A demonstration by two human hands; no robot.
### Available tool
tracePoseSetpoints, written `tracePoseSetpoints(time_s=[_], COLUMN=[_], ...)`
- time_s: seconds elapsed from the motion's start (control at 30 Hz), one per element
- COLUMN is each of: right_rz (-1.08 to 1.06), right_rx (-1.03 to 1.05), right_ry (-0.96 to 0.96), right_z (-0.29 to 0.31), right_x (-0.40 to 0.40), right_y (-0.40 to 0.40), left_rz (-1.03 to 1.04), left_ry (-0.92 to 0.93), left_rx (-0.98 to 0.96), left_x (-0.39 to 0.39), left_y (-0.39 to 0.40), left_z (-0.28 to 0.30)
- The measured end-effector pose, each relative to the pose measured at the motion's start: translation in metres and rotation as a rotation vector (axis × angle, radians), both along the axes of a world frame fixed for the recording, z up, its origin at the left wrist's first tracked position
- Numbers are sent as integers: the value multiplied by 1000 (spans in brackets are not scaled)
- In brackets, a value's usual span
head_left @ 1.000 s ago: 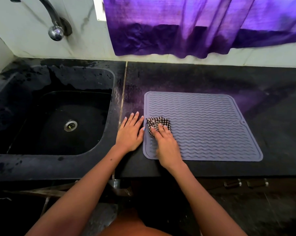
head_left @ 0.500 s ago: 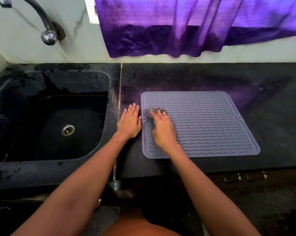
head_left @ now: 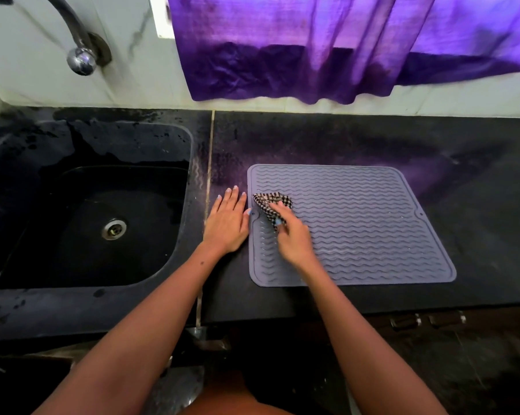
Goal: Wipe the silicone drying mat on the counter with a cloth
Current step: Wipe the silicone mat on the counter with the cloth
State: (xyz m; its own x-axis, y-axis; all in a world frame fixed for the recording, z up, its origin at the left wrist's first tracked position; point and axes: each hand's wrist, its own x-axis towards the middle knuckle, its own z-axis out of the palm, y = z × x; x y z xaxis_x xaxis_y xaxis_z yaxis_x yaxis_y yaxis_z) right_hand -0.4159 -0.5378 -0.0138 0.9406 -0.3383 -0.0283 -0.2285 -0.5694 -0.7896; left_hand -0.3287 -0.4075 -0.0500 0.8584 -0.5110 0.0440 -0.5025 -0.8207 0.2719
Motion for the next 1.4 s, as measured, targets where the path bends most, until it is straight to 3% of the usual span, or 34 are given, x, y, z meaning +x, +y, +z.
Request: tracePoseSetpoints(time_s=[0.1,0.13,0.2,0.27,0.37,0.43,0.6,0.77,0.93,0.97,1.0,1.07,1.13,1.2,1.27,1.4], right_rz=[-301,-380,-380,-202,90,141,218,83,-260,-328,-359,-308,-144,32,130,158], right_rx=[579,627,358,-43,-509,-572,-545,-273,565,629,579,273,-119,-451,-569,-563], right_ry=[-92,-124,-155,-138,67,154,132,9,-96,-120,-141,-162,-131,21,154,183], right_z=[15,18,24,21,-2,-12,-12,-9,8,12,14,18,15,4,-6,-10], right_x=[16,22,27,30,33,33,33,34,52,57,60,62,62,60,58,59], right_y=[0,1,5,9,13,13,1,-3,-14,-16,-19,-21,-19,-17,-16,-19], left_rz=[-8,-9,-10,-16,-36,-48,-22,20,5,12,19,40,61,69,67,58], left_ry=[10,12,10,11,-8,-15,-35,-83,-52,-44,-39,-25,-12,-16,-25,-26], left_rx=[6,16,29,29,41,52,-20,-44,8,5,3,8,16,28,33,33], left_x=[0,0,1,2,3,4,3,11,17,16,16,17,17,17,17,18], left_y=[1,1,1,2,2,1,0,-12,-12,-13,-13,-14,-15,-15,-15,-13], left_z=[1,2,2,1,-2,-2,-4,5,-2,-3,-3,-1,-1,-2,-3,-3])
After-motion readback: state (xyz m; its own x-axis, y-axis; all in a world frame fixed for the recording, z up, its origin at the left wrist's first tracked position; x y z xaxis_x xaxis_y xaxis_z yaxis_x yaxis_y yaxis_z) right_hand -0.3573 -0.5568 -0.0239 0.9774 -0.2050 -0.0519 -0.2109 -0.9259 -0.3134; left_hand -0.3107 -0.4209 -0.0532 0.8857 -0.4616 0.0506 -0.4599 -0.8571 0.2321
